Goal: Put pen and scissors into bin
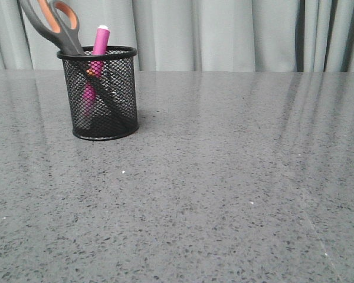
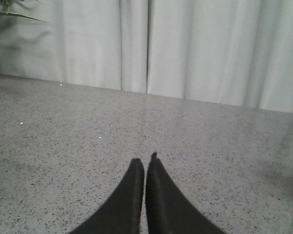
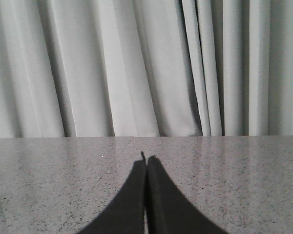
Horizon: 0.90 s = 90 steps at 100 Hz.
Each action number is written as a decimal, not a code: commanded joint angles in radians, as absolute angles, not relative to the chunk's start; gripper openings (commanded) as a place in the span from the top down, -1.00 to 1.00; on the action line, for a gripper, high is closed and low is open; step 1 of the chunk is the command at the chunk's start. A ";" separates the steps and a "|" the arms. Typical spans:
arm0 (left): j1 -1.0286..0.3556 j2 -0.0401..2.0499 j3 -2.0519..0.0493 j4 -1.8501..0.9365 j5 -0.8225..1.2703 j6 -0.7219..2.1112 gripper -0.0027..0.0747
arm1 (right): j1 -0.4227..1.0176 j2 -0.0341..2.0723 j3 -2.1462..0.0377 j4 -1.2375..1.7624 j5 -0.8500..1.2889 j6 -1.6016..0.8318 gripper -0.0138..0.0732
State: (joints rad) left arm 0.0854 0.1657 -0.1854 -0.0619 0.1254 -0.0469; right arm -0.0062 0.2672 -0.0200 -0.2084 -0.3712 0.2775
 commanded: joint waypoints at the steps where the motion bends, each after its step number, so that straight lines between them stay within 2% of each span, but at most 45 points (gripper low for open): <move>1: 0.061 0.141 -0.172 0.031 -0.011 -0.160 0.99 | -0.013 0.274 -0.044 -0.204 -0.438 0.272 0.84; 26: -0.048 0.048 -0.025 0.033 0.000 -0.156 0.99 | -0.013 0.274 -0.044 -0.204 -0.438 0.272 0.84; 41: -0.043 -0.033 0.024 0.033 0.000 -0.154 0.99 | -0.013 0.274 -0.044 -0.204 -0.438 0.272 0.84; 90: -0.039 -0.030 0.024 0.007 0.016 -0.081 0.99 | -0.013 0.275 -0.044 -0.204 -0.438 0.272 0.84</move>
State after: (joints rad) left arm -0.0371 -0.0033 0.0017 0.0175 0.0944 -0.0847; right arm -0.0078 0.2672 -0.0200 -0.2077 -0.3661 0.2775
